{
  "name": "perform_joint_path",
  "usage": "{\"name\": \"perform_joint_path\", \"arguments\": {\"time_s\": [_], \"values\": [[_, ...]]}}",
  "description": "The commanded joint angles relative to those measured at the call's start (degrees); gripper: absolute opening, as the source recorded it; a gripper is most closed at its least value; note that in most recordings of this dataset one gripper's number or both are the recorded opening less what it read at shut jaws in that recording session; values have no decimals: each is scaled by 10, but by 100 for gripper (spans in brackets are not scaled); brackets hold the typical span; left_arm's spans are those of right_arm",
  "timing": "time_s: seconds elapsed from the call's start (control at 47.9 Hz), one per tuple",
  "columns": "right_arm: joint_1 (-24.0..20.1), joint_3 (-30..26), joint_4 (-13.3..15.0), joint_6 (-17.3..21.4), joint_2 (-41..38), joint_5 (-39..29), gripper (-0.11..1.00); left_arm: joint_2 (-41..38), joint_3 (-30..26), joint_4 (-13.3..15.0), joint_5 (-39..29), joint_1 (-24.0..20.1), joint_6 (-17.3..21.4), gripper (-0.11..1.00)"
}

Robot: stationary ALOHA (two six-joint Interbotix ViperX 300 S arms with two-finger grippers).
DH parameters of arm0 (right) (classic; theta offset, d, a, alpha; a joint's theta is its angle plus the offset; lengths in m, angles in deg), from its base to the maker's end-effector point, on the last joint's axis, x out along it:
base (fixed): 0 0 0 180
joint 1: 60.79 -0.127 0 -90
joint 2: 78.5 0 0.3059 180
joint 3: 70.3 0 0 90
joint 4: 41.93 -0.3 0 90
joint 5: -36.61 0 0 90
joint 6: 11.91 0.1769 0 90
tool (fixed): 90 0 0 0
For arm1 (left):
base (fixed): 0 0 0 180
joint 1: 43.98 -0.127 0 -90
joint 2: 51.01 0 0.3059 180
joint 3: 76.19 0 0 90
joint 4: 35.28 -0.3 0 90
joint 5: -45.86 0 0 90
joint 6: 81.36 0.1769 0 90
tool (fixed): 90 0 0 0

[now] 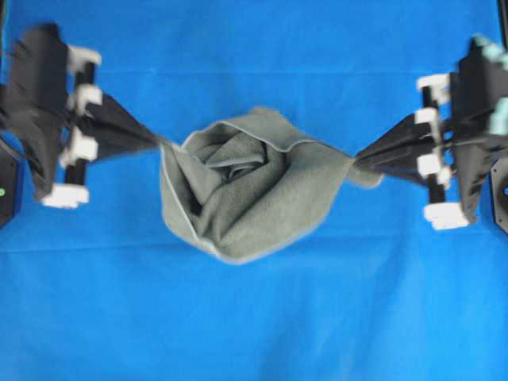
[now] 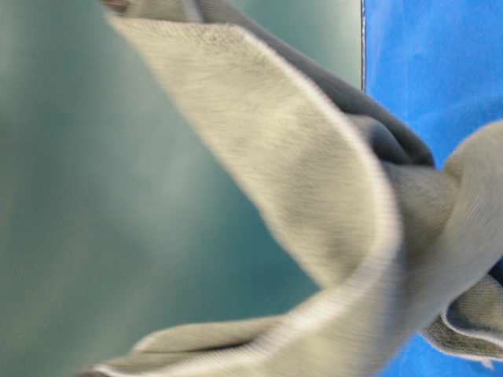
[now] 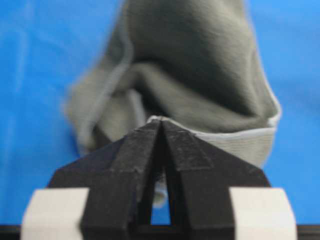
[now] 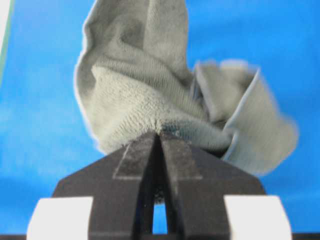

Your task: Fold a large towel.

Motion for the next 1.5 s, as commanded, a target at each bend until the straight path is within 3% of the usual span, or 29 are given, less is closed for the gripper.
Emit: {"name": "perform_joint_path", "arguments": {"time_s": [0.0, 0.188, 0.396, 0.563, 0.751, 0.876, 0.98, 1.126, 1.189, 1.356, 1.481], "values": [[5, -25, 18, 1, 13, 0, 2, 17, -26, -2, 3, -18, 4, 2], [76, -68, 59, 4, 32, -16, 2, 29, -82, -3, 3, -82, 29, 2], [214, -130, 104, 4, 49, -54, 2, 36, -144, -3, 3, -194, 105, 2], [304, -182, 131, 3, 49, -81, 2, 39, -181, -3, 11, -273, 103, 2], [332, -229, 139, 8, 51, -105, 2, 47, -200, 0, 21, -283, 79, 2], [300, -241, 95, 22, 72, -149, 2, 81, -199, 4, 5, -252, 67, 2], [248, -247, 54, 28, 98, -198, 2, 126, -200, 7, -25, -197, 37, 2], [148, -260, -11, 30, 130, -269, 2, 168, -207, 7, -89, -115, -38, 2], [113, -260, -28, 30, 133, -270, 2, 175, -205, 7, -116, -80, -78, 2], [14, -251, -45, 30, 111, -243, 2, 163, -185, 7, -170, 33, -183, 2], [-53, -246, -42, 29, 93, -214, 2, 140, -174, 3, -169, 142, -201, 2]]}}
